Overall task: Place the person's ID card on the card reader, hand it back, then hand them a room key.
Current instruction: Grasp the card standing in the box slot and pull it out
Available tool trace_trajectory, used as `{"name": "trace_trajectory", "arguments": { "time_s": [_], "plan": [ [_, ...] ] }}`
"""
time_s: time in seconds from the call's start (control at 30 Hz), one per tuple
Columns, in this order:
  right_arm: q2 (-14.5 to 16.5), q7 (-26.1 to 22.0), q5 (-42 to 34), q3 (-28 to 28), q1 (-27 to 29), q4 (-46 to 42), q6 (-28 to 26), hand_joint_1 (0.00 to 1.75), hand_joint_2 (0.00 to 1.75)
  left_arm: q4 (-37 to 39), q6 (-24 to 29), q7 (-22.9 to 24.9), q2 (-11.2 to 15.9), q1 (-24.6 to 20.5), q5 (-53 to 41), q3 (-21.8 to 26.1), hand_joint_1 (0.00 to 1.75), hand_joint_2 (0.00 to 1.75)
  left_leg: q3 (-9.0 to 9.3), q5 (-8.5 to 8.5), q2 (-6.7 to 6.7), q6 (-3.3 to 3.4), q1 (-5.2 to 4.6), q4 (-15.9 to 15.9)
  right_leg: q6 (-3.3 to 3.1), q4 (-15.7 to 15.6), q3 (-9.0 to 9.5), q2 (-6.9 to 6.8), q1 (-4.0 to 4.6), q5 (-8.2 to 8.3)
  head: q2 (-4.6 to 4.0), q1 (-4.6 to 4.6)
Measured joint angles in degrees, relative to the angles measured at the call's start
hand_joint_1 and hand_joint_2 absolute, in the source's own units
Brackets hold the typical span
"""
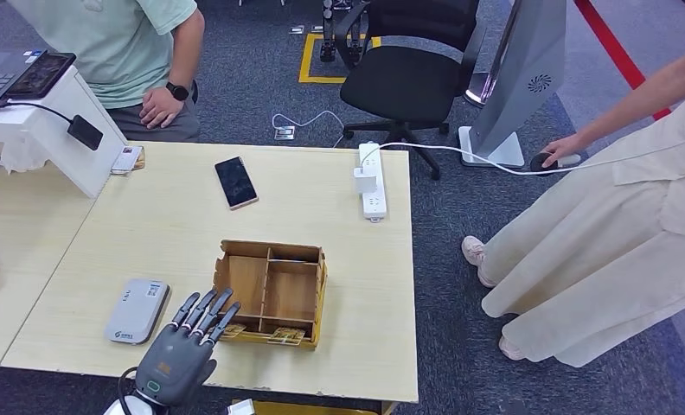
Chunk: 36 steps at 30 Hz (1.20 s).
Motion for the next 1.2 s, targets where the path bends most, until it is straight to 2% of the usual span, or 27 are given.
{"name": "trace_trajectory", "arguments": {
  "time_s": [1.2],
  "plan": [
    [0.5,0.0,0.1,0.0,-0.1,0.0,-0.1,0.00,1.75,2.9,0.5,-1.6,-2.3,-4.6,0.0,0.0,0.02,1.75,0.00,0.00,0.00,0.00,0.00,0.0,0.00,0.0,0.00,0.00,0.00,0.00,0.00,0.01]
  ]
}}
